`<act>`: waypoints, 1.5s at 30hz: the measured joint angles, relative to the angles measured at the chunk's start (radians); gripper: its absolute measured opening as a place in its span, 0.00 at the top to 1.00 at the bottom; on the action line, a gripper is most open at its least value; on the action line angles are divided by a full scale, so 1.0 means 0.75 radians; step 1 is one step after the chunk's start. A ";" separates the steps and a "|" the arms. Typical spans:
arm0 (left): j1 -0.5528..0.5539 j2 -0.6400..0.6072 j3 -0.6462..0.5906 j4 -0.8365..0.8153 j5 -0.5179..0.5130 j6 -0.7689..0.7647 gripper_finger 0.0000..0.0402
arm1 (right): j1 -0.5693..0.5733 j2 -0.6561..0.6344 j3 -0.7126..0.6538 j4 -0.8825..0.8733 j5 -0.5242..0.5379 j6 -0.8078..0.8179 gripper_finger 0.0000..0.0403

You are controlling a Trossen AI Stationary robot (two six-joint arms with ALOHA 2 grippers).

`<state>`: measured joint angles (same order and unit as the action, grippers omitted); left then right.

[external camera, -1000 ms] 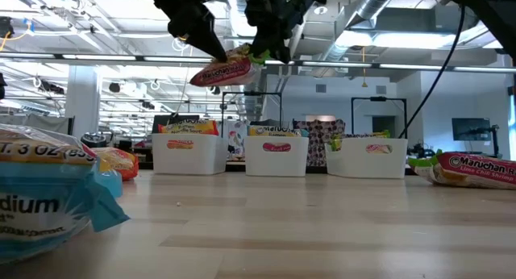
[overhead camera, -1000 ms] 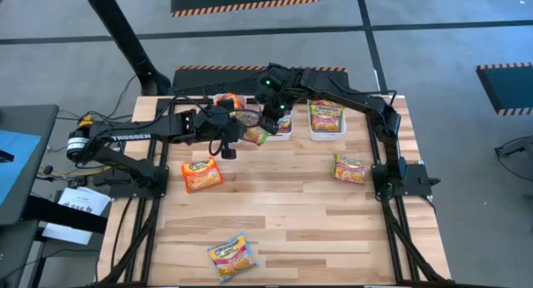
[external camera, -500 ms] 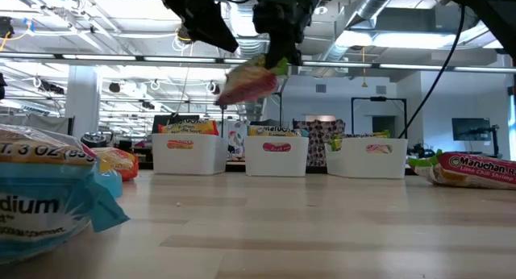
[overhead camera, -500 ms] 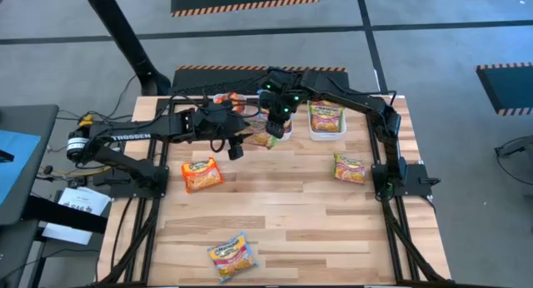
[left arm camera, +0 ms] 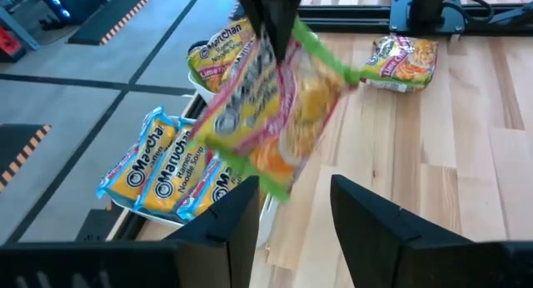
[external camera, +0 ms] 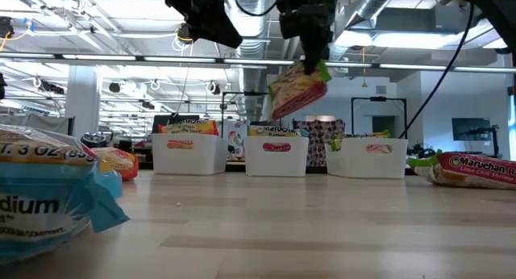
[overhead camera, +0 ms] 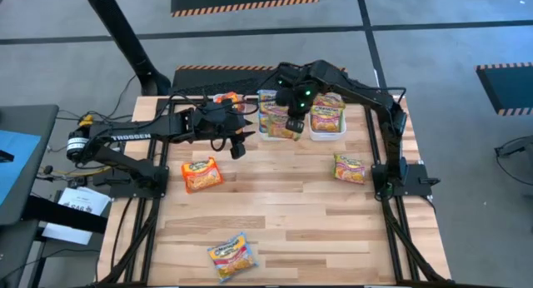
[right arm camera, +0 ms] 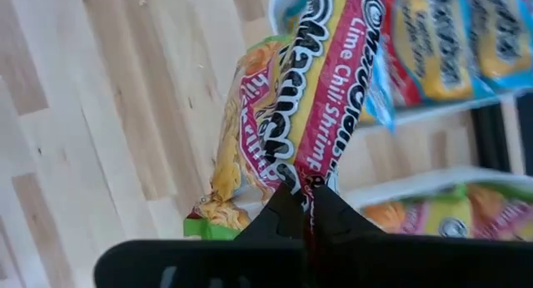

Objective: Sort Maruchan noodles
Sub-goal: Put the green noodle pack into the right white bin

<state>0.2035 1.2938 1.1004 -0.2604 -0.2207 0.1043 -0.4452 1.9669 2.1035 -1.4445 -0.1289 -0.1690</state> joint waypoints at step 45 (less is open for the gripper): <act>0.061 0.000 0.000 0.008 -0.024 -0.006 0.66 | -0.364 -0.763 -1.151 0.515 0.360 -0.413 0.99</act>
<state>0.2493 1.2938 1.1004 -0.2543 -0.2387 0.1001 -0.7182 1.3946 1.2399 -1.0584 0.1413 -0.4790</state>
